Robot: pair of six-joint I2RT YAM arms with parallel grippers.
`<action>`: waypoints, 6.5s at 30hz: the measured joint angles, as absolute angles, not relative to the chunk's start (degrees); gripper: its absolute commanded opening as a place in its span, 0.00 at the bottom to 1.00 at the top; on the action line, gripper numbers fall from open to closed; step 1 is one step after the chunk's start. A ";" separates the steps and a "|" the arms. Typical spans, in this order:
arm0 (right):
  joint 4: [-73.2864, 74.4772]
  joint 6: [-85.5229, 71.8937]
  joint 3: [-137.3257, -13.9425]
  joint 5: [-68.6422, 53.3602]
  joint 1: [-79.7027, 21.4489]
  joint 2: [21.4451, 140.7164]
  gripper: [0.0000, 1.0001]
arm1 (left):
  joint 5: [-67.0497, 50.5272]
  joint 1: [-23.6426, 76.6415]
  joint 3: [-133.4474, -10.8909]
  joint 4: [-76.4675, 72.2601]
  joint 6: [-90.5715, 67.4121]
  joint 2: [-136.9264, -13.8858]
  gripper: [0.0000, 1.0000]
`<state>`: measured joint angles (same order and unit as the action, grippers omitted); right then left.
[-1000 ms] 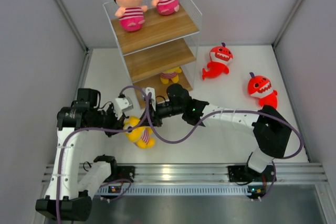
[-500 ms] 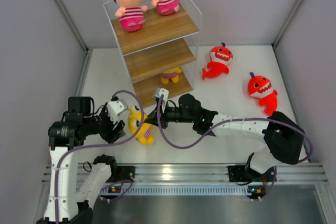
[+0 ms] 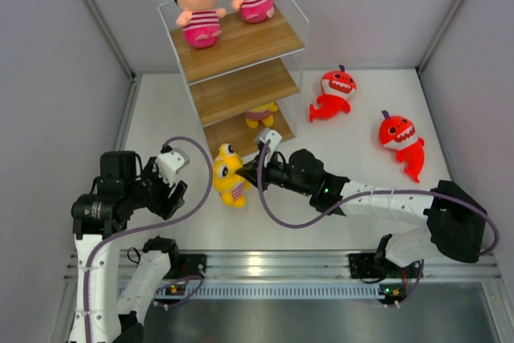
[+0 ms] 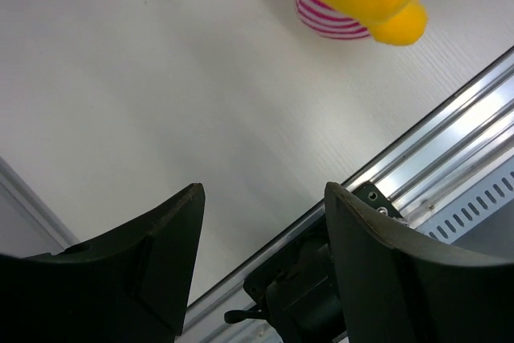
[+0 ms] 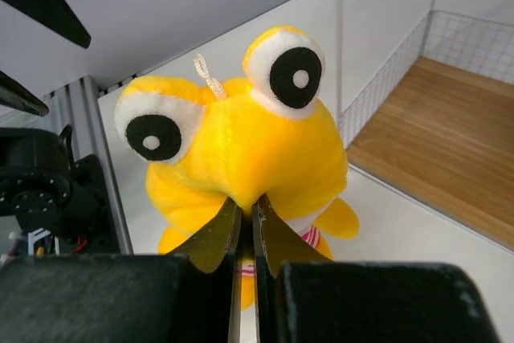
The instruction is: Place and organize the stuffed toys onto the shelf
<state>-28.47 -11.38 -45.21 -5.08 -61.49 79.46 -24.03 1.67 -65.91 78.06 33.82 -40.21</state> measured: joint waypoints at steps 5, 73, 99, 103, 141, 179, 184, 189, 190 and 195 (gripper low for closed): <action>-28.05 -11.75 -44.56 1.96 -61.49 76.49 0.00 | -19.42 0.84 -62.98 74.30 30.09 -39.88 0.68; -45.80 -15.33 -81.87 41.74 -60.40 125.43 0.00 | 0.71 -2.15 -46.33 52.10 19.84 -40.01 0.68; -56.58 -5.54 -83.02 45.01 -59.77 129.93 0.00 | 0.69 -1.02 -46.33 52.05 19.86 -40.01 0.68; -57.30 -5.54 -83.02 44.99 -59.51 130.10 0.00 | 0.69 -0.97 -46.33 52.05 19.86 -40.01 0.68; -61.80 -3.46 -73.54 38.33 -58.72 125.36 0.82 | 0.71 -0.69 -45.63 52.03 19.88 -39.88 0.68; -56.58 -4.71 -58.67 36.38 -60.77 110.85 0.88 | 0.71 -0.69 -45.63 52.03 20.18 -39.90 0.68; -47.51 -6.61 -52.82 37.06 -67.07 100.71 0.87 | 0.69 -0.69 -45.60 52.03 20.49 -39.90 0.68; -28.73 -12.27 -50.94 35.51 -71.33 88.90 0.81 | 0.71 -0.69 -45.52 52.03 20.51 -39.83 0.68; -23.79 -13.56 -50.94 35.22 -71.35 86.02 0.82 | 0.69 -0.69 -45.43 52.03 20.53 -39.77 0.69; 0.71 -18.68 -50.98 35.33 -70.94 70.46 0.87 | 0.69 -0.69 -44.73 51.99 20.78 -38.81 0.69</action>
